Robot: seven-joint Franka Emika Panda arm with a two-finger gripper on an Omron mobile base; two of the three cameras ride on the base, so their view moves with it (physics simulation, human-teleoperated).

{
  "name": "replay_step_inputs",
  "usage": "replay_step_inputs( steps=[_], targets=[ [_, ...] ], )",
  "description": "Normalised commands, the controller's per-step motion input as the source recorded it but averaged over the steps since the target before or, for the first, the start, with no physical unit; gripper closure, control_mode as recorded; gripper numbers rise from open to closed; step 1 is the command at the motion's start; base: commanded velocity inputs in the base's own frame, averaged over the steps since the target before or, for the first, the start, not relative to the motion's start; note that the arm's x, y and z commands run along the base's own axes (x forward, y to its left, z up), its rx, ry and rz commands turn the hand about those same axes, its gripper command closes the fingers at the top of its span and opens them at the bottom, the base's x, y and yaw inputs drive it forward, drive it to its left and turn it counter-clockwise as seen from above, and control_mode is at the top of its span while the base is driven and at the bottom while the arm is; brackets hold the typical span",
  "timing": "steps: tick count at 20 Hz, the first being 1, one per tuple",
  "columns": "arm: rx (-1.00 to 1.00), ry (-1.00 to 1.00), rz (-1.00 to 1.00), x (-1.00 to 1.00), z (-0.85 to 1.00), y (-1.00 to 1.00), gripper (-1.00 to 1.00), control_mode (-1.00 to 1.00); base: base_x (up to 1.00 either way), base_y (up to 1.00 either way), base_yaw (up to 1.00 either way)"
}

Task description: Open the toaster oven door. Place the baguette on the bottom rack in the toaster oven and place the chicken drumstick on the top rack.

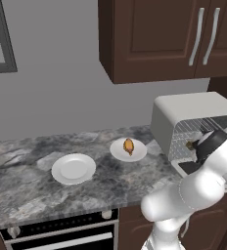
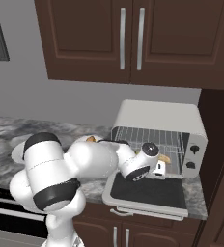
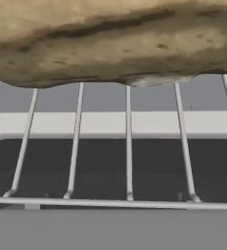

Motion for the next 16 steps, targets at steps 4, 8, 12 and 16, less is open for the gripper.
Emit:
replay_step_inputs(
  steps=[4,8,12,16],
  targets=[
    [0.0,-0.08,0.0,0.19,0.12,0.0,-1.0,-1.0,0.0,0.0,0.0],
    [0.0,-0.03,0.0,0.34,0.1,0.0,-1.0,-1.0,0.0,0.0,0.0],
    [0.0,-0.01,0.0,0.48,0.1,0.0,-1.0,-1.0,0.0,0.0,0.0],
    [0.0,0.0,0.0,0.37,0.09,0.0,-1.0,-1.0,0.0,0.0,0.0]
  ],
)
